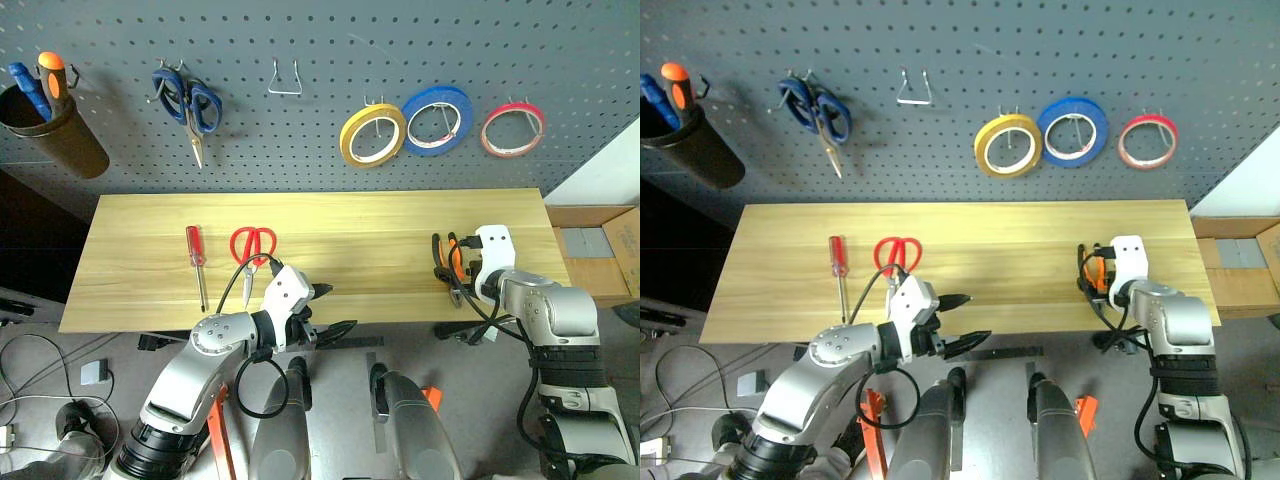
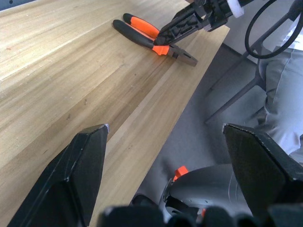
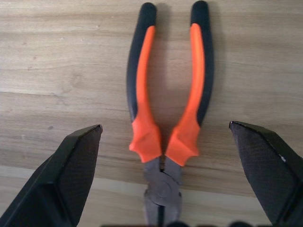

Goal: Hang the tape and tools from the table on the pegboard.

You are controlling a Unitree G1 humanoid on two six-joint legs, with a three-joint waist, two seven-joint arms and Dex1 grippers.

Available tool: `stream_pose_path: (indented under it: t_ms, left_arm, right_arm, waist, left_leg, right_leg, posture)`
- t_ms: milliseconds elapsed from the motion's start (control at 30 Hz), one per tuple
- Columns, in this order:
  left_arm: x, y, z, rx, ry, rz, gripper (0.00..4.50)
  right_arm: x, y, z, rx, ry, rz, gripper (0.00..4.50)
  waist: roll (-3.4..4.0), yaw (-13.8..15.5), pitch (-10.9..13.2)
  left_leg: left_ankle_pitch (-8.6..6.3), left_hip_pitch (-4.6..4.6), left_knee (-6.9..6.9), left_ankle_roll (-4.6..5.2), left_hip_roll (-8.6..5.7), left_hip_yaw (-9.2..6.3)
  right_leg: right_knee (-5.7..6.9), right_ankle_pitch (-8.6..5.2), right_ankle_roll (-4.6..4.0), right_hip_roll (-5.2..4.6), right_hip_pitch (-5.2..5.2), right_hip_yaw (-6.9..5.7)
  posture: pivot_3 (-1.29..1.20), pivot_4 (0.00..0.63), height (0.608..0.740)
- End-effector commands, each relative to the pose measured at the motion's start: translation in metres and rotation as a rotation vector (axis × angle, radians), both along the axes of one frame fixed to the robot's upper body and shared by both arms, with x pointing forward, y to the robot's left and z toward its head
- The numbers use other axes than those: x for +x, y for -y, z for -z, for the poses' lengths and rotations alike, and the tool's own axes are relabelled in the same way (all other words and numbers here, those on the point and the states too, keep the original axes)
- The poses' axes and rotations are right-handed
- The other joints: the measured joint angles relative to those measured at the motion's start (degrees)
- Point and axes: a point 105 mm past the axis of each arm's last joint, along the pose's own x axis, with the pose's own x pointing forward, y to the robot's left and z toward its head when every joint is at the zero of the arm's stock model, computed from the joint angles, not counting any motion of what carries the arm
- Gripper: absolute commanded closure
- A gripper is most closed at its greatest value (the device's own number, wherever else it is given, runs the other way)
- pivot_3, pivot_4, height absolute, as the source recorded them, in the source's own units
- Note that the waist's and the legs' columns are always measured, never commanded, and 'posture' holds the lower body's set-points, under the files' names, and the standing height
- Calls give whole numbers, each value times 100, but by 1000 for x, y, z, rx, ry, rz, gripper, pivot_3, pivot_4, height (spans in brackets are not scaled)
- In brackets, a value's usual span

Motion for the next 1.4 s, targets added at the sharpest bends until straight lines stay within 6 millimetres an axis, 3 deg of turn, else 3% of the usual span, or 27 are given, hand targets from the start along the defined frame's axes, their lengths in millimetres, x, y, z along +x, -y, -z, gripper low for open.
stream_pose_path:
  t_ms: [33, 467, 833, 933, 1133, 1400]
  left_arm:
    - [-6, 5, -6, -20, 16, 23, 348]
    - [-8, 5, -5, -13, 18, 19, 348]
    - [-8, 6, -5, -10, 20, 15, 348]
    - [-8, 6, -5, -10, 22, 14, 348]
    - [-7, 5, -4, -4, 25, 10, 348]
    - [5, 1, -10, -8, 51, -1, 348]
  right_arm:
    - [3, -2, -1, -3, 5, 0, 20]
    - [9, 0, 16, -82, -47, -7, 20]
    - [-4, 5, 31, -158, -138, -32, 20]
    - [-2, 7, 31, -177, -125, -23, 616]
    - [2, 1, 29, -172, -110, -32, 2534]
    - [8, -7, 11, -148, -40, -103, 2652]
  waist:
    - [1, 2, 12]
    - [-1, 17, 42]
    - [-4, 36, 43]
    - [-4, 35, 43]
    - [-6, 31, 44]
    - [-7, 29, 44]
  left_leg:
    - [0, -1, 0, 0, 0, -1]
    - [-4, -1, -16, -6, 3, -2]
    - [-6, -2, -22, -8, 2, -5]
    - [-6, -2, -26, -10, 2, -6]
    - [-7, -1, -34, -11, 3, -7]
    - [-7, -1, -36, -11, 2, -5]
  right_leg:
    - [-2, -1, -1, 0, 0, -1]
    - [-9, -8, -8, 0, -5, -5]
    - [-20, -10, -10, -6, -4, -4]
    - [-23, -11, -11, -6, -4, -5]
    - [-27, -13, -12, -6, -6, -6]
    - [-27, -13, -12, -5, -7, -7]
  posture:
    - [101, 485, 740]
    - [109, 493, 740]
    - [105, 484, 740]
    - [108, 484, 740]
    - [114, 473, 740]
    - [109, 444, 740]
